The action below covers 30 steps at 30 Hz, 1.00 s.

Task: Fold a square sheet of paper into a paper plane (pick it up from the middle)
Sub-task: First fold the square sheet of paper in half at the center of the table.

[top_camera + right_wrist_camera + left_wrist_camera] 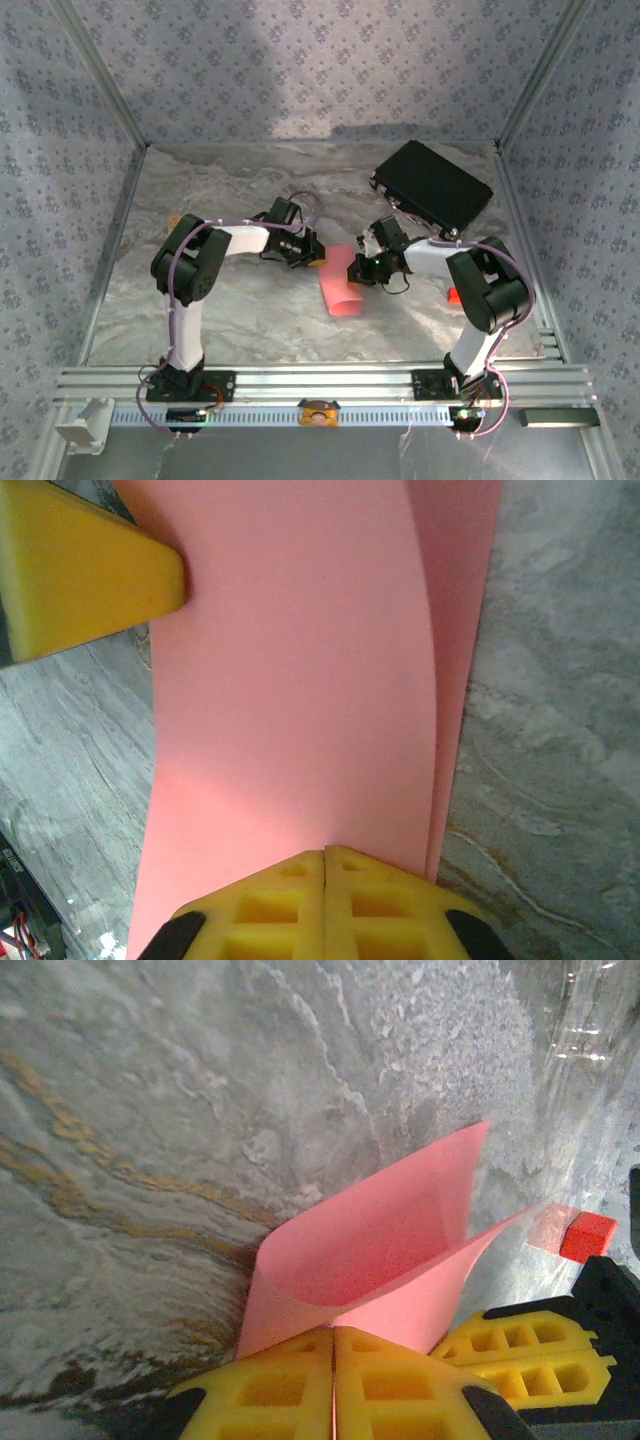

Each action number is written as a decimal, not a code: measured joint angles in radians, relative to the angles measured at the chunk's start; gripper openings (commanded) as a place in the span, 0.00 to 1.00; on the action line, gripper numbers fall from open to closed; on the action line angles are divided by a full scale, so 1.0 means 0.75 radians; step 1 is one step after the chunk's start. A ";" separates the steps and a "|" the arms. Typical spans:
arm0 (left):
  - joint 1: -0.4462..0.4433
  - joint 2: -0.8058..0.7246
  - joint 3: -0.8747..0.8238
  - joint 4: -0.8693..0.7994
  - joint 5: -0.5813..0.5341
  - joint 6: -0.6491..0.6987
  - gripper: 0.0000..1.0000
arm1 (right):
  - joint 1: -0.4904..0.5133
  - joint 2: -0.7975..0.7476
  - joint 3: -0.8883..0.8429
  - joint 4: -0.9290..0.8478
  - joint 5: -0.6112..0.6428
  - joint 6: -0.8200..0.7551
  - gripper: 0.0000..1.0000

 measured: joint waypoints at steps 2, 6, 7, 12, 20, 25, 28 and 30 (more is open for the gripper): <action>0.009 0.000 0.004 0.001 -0.013 -0.010 0.07 | 0.000 0.000 0.000 0.000 -0.001 0.000 0.00; 0.028 0.000 0.013 0.001 -0.046 -0.031 0.07 | 0.000 0.000 0.000 -0.001 0.000 0.001 0.00; 0.032 0.001 0.016 0.001 -0.054 -0.036 0.07 | 0.000 0.000 0.000 -0.001 0.000 0.000 0.00; 0.049 0.022 0.061 -0.001 -0.093 -0.067 0.06 | 0.000 0.000 0.000 0.000 -0.001 0.000 0.00; 0.063 0.037 0.111 -0.028 -0.172 -0.107 0.06 | 0.000 -0.006 -0.006 0.001 0.001 0.000 0.00; 0.054 0.036 0.119 -0.041 -0.200 -0.116 0.07 | -0.002 -0.009 -0.009 0.001 0.001 0.000 0.00; 0.044 0.023 0.119 -0.051 -0.224 -0.114 0.07 | -0.003 -0.009 -0.009 0.000 0.001 0.000 0.00; 0.033 0.002 0.119 -0.054 -0.225 -0.108 0.07 | -0.003 -0.010 -0.009 -0.001 0.001 0.000 0.00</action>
